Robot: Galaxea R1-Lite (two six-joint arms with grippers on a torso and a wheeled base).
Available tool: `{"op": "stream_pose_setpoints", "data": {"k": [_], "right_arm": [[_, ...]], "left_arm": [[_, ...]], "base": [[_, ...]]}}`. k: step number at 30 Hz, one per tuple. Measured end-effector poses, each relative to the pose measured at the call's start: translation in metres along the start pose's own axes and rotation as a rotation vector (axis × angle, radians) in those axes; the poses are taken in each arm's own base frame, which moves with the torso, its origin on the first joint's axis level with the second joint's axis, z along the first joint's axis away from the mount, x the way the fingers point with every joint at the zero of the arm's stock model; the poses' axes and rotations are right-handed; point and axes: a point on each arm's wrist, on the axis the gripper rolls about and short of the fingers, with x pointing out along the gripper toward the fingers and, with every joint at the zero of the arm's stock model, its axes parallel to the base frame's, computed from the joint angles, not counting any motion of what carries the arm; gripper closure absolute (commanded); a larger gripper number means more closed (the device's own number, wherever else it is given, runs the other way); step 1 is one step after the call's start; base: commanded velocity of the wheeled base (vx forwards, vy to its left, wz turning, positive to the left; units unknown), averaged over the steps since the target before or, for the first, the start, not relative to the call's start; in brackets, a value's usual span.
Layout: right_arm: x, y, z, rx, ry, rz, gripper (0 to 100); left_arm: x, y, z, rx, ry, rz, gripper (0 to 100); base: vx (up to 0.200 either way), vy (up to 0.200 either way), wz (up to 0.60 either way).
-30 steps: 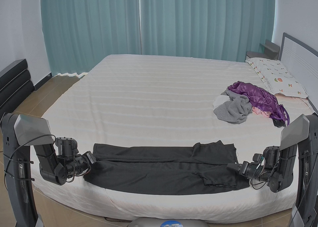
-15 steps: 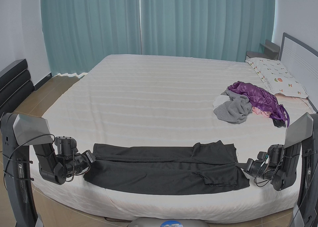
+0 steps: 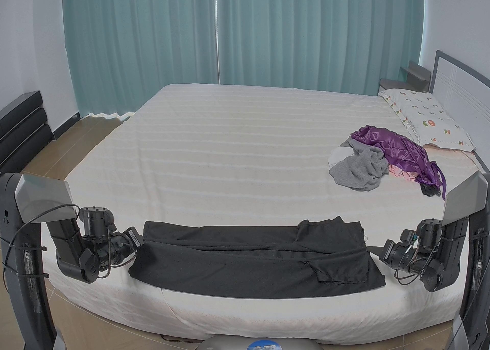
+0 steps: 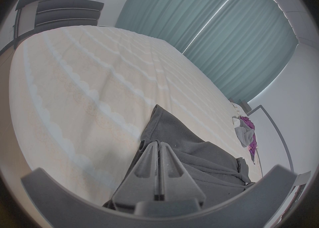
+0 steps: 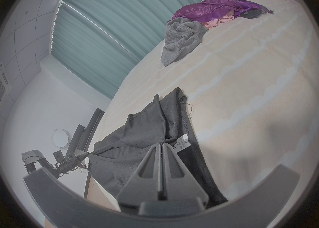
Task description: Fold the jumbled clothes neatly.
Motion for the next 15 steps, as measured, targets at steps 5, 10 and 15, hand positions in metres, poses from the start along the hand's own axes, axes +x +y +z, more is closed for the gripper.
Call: {"op": "stream_pose_setpoints", "data": {"k": [5,10,15], "right_arm": [[0.003,0.001,0.001,0.01,-0.004,0.007,100],[0.008,0.003,0.002,0.032,-0.008,0.019,100],[0.013,0.003,0.001,0.028,-0.011,0.012,100]], "left_arm": [[0.002,0.0,0.001,0.001,-0.005,-0.003,100],[0.005,0.001,0.001,0.001,-0.008,0.002,100],[0.008,0.002,-0.001,0.003,-0.004,0.006,100]], "base": [[0.0,0.0,0.0],[0.0,0.0,0.0],[0.0,0.0,0.0]]}}
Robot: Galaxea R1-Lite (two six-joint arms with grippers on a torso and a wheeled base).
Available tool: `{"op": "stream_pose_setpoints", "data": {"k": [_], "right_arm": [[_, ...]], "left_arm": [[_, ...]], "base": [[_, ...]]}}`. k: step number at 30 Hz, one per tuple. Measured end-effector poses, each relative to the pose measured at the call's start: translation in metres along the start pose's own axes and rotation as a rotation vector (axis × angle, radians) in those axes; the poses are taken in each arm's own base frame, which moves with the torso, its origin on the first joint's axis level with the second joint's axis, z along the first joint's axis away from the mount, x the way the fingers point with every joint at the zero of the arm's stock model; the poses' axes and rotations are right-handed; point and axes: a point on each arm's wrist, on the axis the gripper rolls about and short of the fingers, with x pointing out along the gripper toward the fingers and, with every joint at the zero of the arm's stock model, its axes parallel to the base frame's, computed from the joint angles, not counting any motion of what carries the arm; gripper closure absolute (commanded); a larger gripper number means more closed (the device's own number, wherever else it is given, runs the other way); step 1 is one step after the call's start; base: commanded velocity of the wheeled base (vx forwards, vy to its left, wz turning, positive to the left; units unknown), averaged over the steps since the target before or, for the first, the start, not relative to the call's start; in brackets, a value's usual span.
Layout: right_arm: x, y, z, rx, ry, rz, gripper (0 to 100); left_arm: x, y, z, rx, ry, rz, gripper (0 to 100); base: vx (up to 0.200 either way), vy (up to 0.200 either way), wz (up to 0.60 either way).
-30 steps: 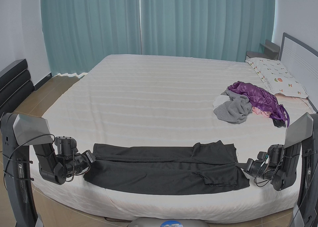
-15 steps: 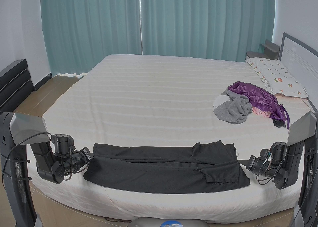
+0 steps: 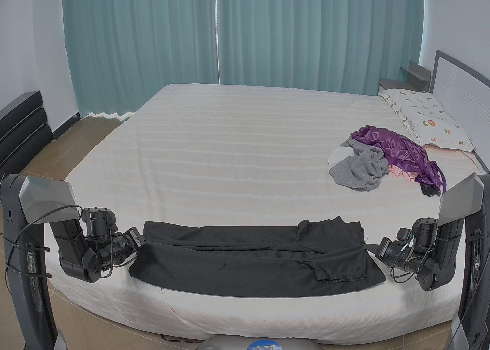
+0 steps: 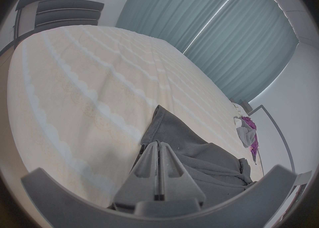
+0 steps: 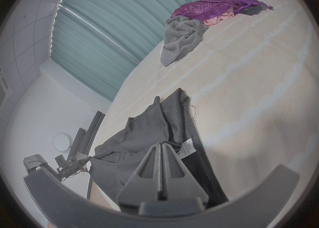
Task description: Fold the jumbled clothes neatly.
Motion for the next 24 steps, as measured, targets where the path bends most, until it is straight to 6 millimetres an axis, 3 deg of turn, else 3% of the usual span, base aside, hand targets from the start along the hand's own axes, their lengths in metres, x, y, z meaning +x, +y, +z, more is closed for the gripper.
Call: {"op": "stream_pose_setpoints", "data": {"k": [6,7,18,24], "right_arm": [[0.0032,-0.0019,-0.0025,-0.001,0.005,-0.007,100],[0.0035,-0.0021,-0.0029,0.0,0.006,-0.008,0],[0.0035,-0.0043,-0.0043,0.027,0.012,-0.013,0],[0.0007,-0.002,-0.0004,0.136,-0.002,-0.008,0]], "left_arm": [[0.0024,0.0018,-0.0026,0.001,0.009,0.005,100],[0.0027,0.0019,-0.0031,0.002,0.011,0.006,0],[0.002,0.0038,-0.0046,-0.005,0.017,0.013,0],[-0.0025,0.0073,0.0008,-0.021,0.002,0.02,0]], "base": [[0.0,0.0,0.0],[0.0,0.0,0.0],[0.0,0.0,0.0],[0.0,0.0,0.0]]}}
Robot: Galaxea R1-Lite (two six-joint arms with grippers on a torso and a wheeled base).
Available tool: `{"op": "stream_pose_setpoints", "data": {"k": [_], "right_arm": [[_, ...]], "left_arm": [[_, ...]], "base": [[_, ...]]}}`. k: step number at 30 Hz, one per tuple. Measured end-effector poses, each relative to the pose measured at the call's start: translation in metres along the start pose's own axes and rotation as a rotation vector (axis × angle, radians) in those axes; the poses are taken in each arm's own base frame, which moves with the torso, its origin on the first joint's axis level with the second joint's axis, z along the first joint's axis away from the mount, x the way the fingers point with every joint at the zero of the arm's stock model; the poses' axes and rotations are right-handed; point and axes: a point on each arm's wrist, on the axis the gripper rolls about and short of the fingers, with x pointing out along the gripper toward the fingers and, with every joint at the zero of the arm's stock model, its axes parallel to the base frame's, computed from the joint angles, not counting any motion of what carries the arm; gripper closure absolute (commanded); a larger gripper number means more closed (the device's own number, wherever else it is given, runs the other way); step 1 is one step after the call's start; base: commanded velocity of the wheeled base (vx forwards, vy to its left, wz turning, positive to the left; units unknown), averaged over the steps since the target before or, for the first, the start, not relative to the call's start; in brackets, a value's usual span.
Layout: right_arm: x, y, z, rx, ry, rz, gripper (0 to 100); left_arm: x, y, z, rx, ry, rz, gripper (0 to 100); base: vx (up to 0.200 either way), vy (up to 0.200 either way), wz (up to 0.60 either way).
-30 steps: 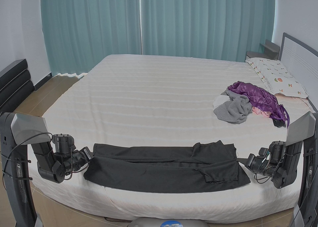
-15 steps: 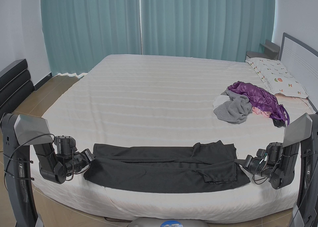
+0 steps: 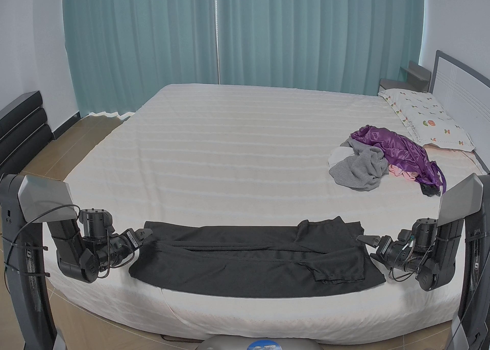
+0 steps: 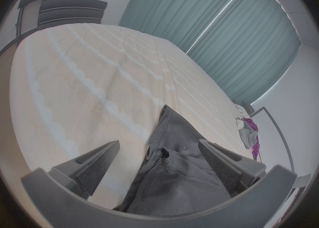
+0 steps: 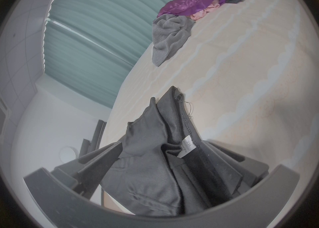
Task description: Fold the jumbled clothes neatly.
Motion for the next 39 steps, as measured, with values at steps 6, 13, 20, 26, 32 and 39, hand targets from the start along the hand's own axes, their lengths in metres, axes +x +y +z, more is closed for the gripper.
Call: {"op": "stream_pose_setpoints", "data": {"k": [6,13,20,26,32,39], "right_arm": [[-0.003,0.006,0.007,0.1,-0.025,0.017,0],[-0.007,0.012,0.014,0.135,-0.05,0.038,0],[-0.008,0.014,0.015,0.132,-0.055,0.044,0],[-0.008,0.014,0.015,0.13,-0.055,0.045,0],[-0.008,0.014,0.015,0.13,-0.055,0.044,0],[-0.008,0.014,0.015,0.13,-0.054,0.044,0]], "left_arm": [[-0.006,0.002,0.01,-0.059,-0.03,-0.003,0],[-0.01,-0.002,0.022,-0.132,-0.065,-0.032,0],[-0.012,-0.004,0.026,-0.136,-0.069,-0.049,0],[-0.011,-0.007,0.031,-0.193,-0.084,-0.068,0],[-0.007,-0.014,0.03,-0.183,-0.079,-0.08,0],[-0.001,-0.021,0.019,-0.156,-0.051,-0.084,0]], "base": [[0.0,0.0,0.0],[0.0,0.0,0.0],[0.0,0.0,0.0],[0.0,0.0,0.0],[0.0,0.0,0.0],[0.0,0.0,0.0]]}}
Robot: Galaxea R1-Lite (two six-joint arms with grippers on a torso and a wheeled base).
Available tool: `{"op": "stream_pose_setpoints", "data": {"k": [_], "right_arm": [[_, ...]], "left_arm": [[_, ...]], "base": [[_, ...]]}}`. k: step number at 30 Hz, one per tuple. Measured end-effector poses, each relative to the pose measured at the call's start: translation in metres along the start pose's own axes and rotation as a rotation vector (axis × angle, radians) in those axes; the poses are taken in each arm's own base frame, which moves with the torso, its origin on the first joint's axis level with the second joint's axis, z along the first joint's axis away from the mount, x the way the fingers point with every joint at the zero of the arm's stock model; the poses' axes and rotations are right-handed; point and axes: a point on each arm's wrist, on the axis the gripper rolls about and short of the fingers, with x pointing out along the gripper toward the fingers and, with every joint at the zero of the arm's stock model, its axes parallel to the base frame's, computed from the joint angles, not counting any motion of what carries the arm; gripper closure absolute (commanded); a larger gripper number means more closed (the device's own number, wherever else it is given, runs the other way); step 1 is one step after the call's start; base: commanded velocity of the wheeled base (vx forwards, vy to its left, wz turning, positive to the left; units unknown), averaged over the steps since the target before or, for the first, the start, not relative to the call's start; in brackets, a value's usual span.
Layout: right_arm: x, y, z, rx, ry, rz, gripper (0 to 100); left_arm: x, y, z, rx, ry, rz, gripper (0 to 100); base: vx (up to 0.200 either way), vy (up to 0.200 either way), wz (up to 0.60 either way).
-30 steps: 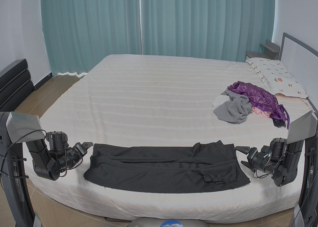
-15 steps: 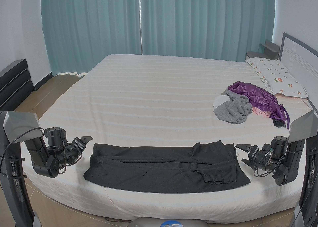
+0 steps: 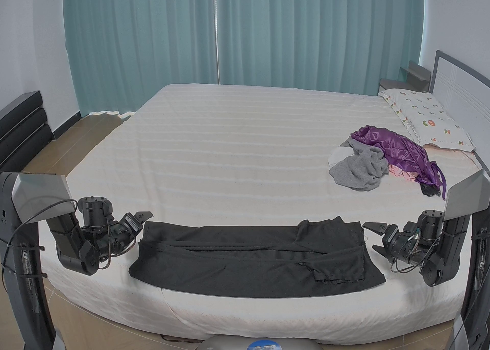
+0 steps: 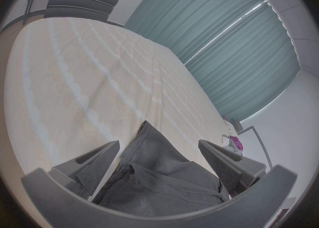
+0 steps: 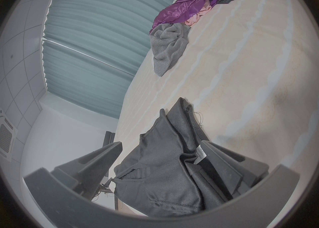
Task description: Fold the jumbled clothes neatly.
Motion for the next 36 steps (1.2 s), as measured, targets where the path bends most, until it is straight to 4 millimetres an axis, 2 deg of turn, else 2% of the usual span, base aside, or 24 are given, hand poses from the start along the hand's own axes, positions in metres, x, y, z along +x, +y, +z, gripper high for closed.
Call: {"op": "stream_pose_setpoints", "data": {"k": [14,23,31,36], "right_arm": [[0.0,0.0,-0.001,-0.001,0.003,-0.001,0],[0.0,0.001,-0.002,-0.001,0.001,-0.004,0],[0.002,0.0,-0.002,-0.003,-0.01,-0.016,0],[0.002,0.0,-0.003,-0.003,-0.011,-0.019,0]], "left_arm": [[0.02,-0.002,-0.014,0.125,-0.015,0.037,0],[0.033,-0.007,0.0,0.094,-0.034,-0.002,0],[0.055,-0.013,0.016,0.112,0.094,-0.064,0],[0.06,-0.006,0.02,0.166,0.157,-0.059,0]], "base": [[0.0,0.0,0.0],[0.0,0.0,0.0],[0.0,0.0,0.0],[0.0,0.0,0.0]]}}
